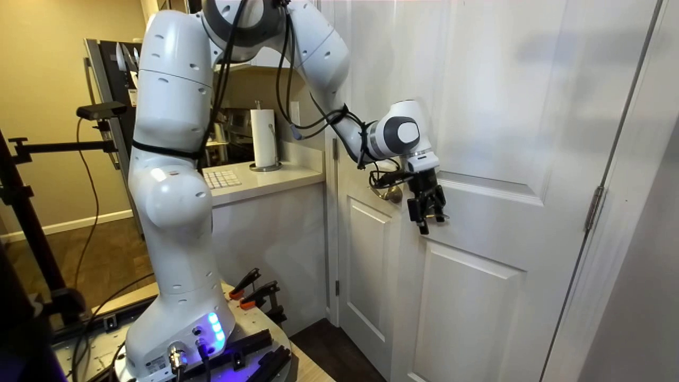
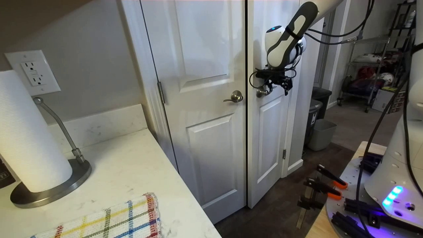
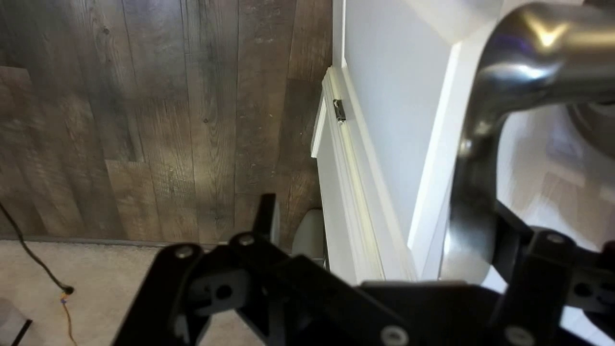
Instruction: Open the right door
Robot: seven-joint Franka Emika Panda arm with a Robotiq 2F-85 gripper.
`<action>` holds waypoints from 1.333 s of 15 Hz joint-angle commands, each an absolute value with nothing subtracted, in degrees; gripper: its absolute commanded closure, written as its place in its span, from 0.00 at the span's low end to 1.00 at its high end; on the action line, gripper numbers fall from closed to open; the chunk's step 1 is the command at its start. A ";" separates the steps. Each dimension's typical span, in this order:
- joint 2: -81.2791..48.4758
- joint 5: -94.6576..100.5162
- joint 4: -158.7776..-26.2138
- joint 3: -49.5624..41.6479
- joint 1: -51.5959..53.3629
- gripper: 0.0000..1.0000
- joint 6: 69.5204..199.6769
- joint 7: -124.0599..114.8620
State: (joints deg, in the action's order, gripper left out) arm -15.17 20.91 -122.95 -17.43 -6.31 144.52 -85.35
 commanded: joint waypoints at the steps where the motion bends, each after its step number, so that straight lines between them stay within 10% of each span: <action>1: -8.99 22.75 -128.47 -19.39 -6.30 0.00 144.88 -85.81; 20: 5.62 38.45 -137.20 -19.44 -12.69 0.00 160.27 -76.67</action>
State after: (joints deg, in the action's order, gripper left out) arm 1.84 38.39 -134.79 -21.65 -9.75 158.26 -79.42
